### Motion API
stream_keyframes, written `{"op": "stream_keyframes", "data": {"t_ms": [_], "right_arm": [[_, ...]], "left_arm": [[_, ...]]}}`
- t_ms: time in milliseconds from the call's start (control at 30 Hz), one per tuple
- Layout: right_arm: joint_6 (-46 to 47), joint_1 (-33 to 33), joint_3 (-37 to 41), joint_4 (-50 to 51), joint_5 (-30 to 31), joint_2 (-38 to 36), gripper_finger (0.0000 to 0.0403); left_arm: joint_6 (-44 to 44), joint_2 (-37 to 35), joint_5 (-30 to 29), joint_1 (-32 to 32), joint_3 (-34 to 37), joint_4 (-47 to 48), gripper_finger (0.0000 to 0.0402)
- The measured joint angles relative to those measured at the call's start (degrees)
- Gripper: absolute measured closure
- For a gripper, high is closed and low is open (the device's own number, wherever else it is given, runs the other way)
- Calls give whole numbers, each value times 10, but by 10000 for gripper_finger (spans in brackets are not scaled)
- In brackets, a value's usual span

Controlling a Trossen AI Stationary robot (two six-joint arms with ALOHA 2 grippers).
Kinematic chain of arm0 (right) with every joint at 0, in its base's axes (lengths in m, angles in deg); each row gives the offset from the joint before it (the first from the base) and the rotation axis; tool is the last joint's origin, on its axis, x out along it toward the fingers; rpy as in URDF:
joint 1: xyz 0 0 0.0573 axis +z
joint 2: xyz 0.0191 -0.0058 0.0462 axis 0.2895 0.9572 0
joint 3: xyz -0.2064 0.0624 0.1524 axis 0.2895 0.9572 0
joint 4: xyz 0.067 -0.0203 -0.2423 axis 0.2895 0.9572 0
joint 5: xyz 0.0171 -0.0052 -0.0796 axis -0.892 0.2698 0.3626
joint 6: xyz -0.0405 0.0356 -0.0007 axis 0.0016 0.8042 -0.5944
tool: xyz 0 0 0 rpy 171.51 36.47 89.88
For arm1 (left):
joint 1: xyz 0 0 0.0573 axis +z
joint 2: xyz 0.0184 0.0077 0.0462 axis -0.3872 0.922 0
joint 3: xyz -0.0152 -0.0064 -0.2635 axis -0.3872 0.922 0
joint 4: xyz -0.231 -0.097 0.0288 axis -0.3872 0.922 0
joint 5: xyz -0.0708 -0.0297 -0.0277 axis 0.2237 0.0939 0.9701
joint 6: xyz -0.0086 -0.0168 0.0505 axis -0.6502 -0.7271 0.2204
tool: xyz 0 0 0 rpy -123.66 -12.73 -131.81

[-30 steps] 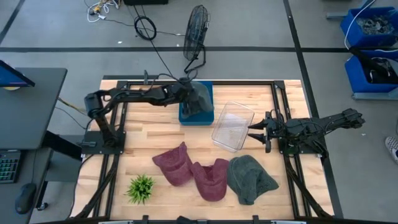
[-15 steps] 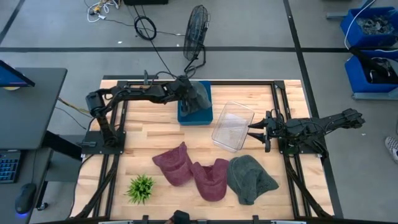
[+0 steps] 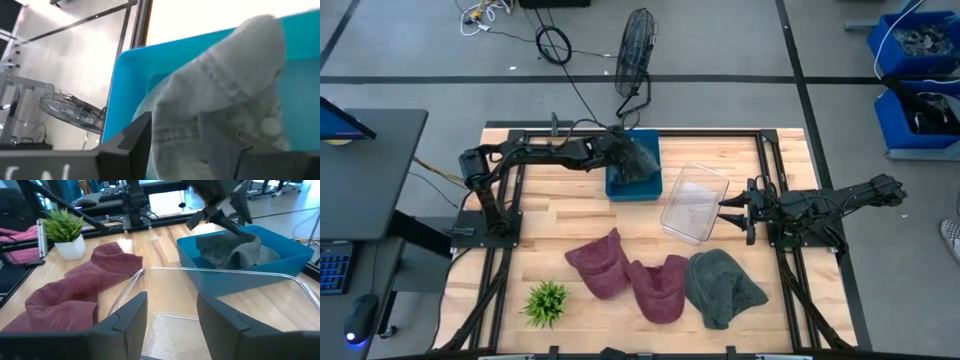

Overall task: Pick & Place hat
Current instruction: Put the gray cap into the blue bin

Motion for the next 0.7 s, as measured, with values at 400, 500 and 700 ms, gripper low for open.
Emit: {"op": "stream_keyframes", "data": {"t_ms": [400, 500, 700], "right_arm": [[-21, 0, 0, -59, -191, 15, 227], [-22, 7, -4, -74, -219, 36, 227], [-40, 40, -52, -71, -220, 117, 227]], "left_arm": [[-117, -97, -28, -115, -85, 176, 231], [-137, -141, -48, -143, -88, 213, 228], [-229, -222, -52, -182, -88, 307, 227]]}}
